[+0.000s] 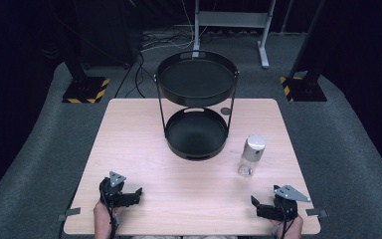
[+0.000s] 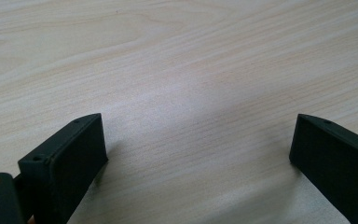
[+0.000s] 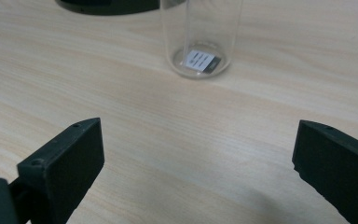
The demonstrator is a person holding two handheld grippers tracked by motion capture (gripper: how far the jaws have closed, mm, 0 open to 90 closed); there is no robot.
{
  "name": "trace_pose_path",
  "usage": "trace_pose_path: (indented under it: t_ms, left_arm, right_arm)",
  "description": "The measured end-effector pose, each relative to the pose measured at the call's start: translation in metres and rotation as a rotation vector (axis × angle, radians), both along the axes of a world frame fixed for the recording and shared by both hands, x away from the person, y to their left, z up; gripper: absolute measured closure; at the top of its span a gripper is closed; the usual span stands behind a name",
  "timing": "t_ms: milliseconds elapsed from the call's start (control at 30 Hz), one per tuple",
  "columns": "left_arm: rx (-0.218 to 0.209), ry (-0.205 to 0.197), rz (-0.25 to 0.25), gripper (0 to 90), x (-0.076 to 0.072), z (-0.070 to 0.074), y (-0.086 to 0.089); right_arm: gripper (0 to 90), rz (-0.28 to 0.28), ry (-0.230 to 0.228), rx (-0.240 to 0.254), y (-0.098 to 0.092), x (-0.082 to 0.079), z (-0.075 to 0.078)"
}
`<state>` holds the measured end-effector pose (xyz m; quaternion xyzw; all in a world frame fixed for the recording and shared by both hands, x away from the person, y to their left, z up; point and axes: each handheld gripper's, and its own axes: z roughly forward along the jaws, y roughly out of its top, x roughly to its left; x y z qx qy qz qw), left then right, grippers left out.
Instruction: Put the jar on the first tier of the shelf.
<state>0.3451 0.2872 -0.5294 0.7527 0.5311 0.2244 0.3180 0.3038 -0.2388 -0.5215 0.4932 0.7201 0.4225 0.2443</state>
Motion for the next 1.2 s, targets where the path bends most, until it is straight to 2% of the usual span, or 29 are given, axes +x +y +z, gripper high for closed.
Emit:
trace_pose_path:
  t_ms: [100, 267, 500, 600, 667, 767, 1200]
  left_arm:
    - [0.002, -0.001, 0.001, 3.0, -0.0001, 0.0000, -0.0001]
    - [-0.001, 0.006, 0.002, 2.2, 0.0007, -0.0002, 0.0005]
    - [0.001, 0.014, 0.003, 0.1, 0.0039, -0.0001, -0.0002]
    - [0.001, 0.015, -0.012, 0.0, 0.0064, 0.0000, 0.0004]
    - [0.000, 0.015, -0.006, 0.0, 0.0065, 0.0000, 0.0001]
    - [-0.001, 0.016, 0.056, 0.0, 0.0033, 0.0000, -0.0043]
    - [-0.003, 0.015, 0.061, 0.0, 0.0035, -0.0001, -0.0046]
  right_arm:
    - [2.2, -0.001, 0.002, 0.024, -0.0028, 0.0004, -0.0005]
    - [2.3, 0.011, 0.018, 0.033, -0.0032, 0.0023, -0.0008]
    - [2.7, 0.016, 0.013, 0.040, -0.0038, 0.0022, -0.0007]
    - [2.7, 0.017, 0.016, 0.040, -0.0038, 0.0026, -0.0008]
    - [2.7, 0.015, 0.009, 0.043, -0.0040, 0.0019, -0.0007]
    - [2.8, 0.006, 0.004, 0.048, -0.0047, 0.0015, -0.0006]
    - [2.4, -0.001, 0.007, 0.048, -0.0018, 0.0031, -0.0006]
